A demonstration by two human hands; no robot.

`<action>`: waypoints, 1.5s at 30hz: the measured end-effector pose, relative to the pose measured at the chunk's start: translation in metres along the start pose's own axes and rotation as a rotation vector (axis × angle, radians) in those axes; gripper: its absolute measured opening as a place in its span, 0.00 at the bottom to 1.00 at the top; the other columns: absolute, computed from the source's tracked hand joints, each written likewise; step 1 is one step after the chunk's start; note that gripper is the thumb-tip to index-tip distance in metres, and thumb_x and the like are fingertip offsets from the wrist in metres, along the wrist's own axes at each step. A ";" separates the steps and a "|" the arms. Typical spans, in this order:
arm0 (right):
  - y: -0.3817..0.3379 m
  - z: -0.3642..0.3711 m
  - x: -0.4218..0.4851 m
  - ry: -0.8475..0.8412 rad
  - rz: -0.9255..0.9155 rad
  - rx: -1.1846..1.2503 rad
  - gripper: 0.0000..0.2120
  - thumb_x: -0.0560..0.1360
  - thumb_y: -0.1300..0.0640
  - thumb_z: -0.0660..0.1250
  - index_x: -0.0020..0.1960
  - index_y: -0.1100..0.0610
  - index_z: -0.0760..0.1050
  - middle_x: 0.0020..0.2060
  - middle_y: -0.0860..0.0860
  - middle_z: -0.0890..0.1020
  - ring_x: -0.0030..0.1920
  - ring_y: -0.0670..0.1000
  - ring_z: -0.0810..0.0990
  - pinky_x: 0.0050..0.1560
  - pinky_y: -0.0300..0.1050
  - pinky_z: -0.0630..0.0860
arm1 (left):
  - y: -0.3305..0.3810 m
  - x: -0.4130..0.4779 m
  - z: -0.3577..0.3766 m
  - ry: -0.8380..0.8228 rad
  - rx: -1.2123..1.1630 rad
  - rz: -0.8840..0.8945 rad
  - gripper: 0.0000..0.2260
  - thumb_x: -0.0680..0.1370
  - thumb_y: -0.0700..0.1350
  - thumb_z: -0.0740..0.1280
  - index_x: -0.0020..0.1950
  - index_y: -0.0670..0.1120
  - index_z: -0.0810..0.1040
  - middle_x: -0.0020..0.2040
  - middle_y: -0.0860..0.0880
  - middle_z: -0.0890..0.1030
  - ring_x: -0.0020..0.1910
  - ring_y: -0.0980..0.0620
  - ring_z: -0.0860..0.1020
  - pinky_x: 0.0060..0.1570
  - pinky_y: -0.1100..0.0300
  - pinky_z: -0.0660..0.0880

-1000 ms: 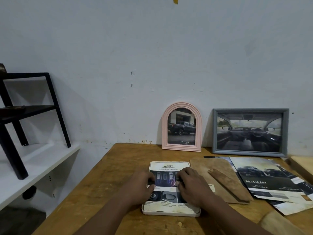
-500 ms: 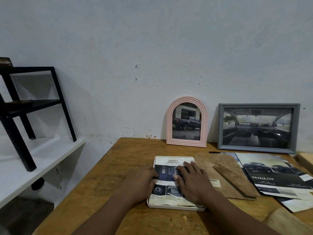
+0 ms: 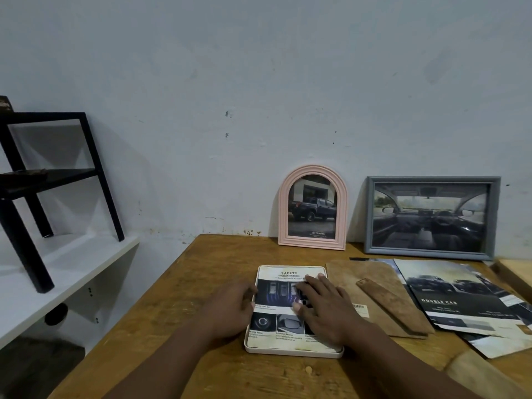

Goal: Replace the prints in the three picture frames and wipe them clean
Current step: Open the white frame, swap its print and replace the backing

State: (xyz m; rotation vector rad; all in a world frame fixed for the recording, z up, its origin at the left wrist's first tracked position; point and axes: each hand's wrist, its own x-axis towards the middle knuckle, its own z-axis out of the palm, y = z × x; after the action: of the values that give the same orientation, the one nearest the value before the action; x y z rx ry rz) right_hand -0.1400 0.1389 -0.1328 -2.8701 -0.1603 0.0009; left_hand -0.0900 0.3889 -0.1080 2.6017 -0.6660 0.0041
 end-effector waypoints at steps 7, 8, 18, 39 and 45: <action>0.001 0.001 0.002 -0.004 -0.008 -0.031 0.29 0.82 0.34 0.45 0.80 0.43 0.52 0.81 0.46 0.50 0.81 0.52 0.41 0.78 0.61 0.46 | -0.004 0.000 -0.003 -0.007 0.044 -0.009 0.07 0.78 0.53 0.69 0.55 0.61 0.77 0.57 0.61 0.78 0.53 0.61 0.77 0.51 0.57 0.80; 0.001 0.001 0.002 -0.004 -0.004 -0.024 0.29 0.82 0.35 0.45 0.80 0.43 0.52 0.81 0.46 0.50 0.81 0.52 0.42 0.78 0.61 0.46 | -0.004 0.001 -0.003 -0.016 0.050 -0.012 0.07 0.78 0.53 0.69 0.55 0.61 0.77 0.58 0.61 0.78 0.54 0.61 0.77 0.51 0.56 0.81; 0.001 0.000 0.006 0.005 0.008 0.017 0.27 0.82 0.36 0.46 0.79 0.42 0.56 0.81 0.46 0.53 0.81 0.51 0.43 0.78 0.60 0.45 | 0.006 0.003 -0.009 -0.084 0.062 0.016 0.14 0.81 0.50 0.67 0.68 0.52 0.79 0.67 0.57 0.75 0.60 0.57 0.75 0.57 0.59 0.78; -0.016 -0.005 0.003 -0.022 0.016 0.009 0.30 0.81 0.34 0.52 0.79 0.44 0.56 0.80 0.49 0.55 0.81 0.56 0.46 0.77 0.62 0.49 | 0.001 -0.006 -0.013 -0.095 -0.175 -0.078 0.05 0.75 0.49 0.77 0.49 0.55 0.84 0.50 0.58 0.84 0.51 0.58 0.80 0.54 0.54 0.81; -0.008 -0.006 0.009 -0.016 0.006 0.031 0.27 0.83 0.37 0.50 0.79 0.46 0.56 0.81 0.50 0.55 0.81 0.56 0.45 0.78 0.59 0.49 | 0.000 -0.005 -0.017 -0.199 -0.135 -0.076 0.14 0.77 0.50 0.74 0.62 0.54 0.84 0.62 0.56 0.82 0.57 0.59 0.77 0.53 0.62 0.75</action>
State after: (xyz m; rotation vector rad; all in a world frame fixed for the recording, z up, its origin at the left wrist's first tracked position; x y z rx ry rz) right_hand -0.1316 0.1459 -0.1253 -2.8405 -0.1528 0.0270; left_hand -0.0927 0.3982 -0.0935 2.5147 -0.6126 -0.3160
